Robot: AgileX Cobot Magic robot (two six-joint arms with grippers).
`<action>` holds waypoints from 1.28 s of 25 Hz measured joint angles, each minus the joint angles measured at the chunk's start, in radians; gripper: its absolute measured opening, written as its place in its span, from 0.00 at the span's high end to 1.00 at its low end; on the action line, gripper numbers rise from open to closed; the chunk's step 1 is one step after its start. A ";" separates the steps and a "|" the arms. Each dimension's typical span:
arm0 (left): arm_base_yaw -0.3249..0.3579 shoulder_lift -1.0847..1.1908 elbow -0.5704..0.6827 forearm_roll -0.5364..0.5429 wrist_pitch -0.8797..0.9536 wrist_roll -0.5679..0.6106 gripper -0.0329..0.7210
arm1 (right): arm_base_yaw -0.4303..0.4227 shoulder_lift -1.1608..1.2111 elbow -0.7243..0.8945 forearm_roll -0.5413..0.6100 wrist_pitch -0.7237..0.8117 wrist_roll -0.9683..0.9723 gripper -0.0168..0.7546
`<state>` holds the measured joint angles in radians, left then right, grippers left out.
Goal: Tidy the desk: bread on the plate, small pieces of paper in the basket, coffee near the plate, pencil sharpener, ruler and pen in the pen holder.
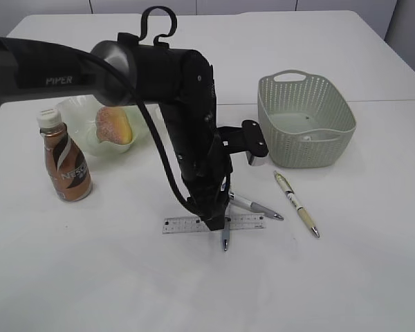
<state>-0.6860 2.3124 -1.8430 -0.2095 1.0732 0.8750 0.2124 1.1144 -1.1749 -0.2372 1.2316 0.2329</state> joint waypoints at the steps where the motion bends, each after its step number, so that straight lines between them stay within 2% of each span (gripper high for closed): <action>1: 0.000 0.007 0.000 0.000 -0.004 0.000 0.41 | 0.000 0.000 0.000 0.000 -0.005 0.000 0.37; 32: 0.000 0.043 0.000 0.025 -0.061 0.001 0.40 | 0.000 0.000 0.000 0.000 -0.010 0.000 0.37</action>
<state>-0.6860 2.3554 -1.8430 -0.1842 1.0122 0.8756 0.2124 1.1144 -1.1749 -0.2372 1.2211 0.2329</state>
